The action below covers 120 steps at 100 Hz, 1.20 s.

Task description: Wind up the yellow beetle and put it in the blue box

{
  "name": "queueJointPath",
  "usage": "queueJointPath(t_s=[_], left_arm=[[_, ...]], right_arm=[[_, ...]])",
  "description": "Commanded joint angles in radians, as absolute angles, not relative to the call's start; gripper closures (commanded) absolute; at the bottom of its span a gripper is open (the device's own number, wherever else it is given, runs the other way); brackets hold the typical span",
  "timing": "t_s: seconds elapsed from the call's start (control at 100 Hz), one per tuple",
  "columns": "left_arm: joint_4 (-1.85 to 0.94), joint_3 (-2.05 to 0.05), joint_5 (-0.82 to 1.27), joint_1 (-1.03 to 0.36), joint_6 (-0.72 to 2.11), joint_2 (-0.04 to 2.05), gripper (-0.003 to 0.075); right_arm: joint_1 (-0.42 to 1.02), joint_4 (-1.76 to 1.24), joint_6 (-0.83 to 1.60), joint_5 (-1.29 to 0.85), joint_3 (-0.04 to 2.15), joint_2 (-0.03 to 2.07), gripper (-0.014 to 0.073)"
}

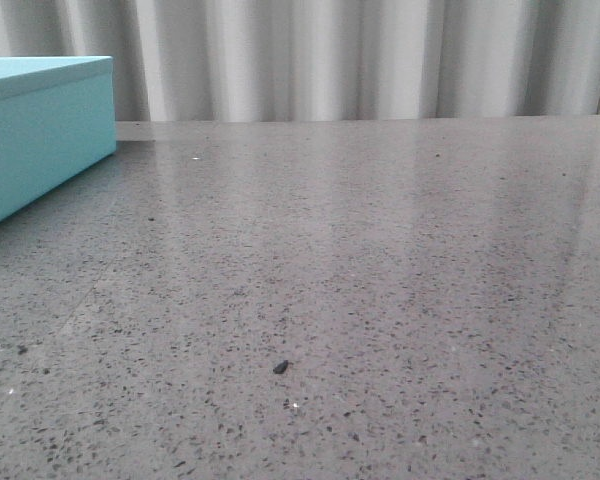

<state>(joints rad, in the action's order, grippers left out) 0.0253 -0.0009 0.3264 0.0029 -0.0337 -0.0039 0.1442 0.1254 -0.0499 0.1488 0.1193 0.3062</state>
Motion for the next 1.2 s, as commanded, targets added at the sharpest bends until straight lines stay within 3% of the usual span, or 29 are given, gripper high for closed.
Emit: queueJointPath(t_s=[0.0, 0.54, 0.9, 1.19], left_arm=[[0.026, 0.025, 0.270, -0.006, -0.044, -0.036, 0.0741], [0.026, 0.025, 0.270, -0.006, -0.044, -0.035, 0.0741], [0.026, 0.025, 0.270, -0.006, -0.044, -0.035, 0.0741], [0.026, 0.025, 0.270, -0.006, -0.044, -0.035, 0.0741]], right_arm=[[0.143, 0.137, -0.042, 0.229, 0.129, 0.284, 0.0655], [-0.037, 0.130, -0.048, 0.227, -0.030, 0.186, 0.0655], [-0.066, 0.123, -0.052, -0.199, -0.030, -0.030, 0.0655], [-0.074, 0.123, -0.052, -0.312, -0.030, -0.029, 0.0655]])
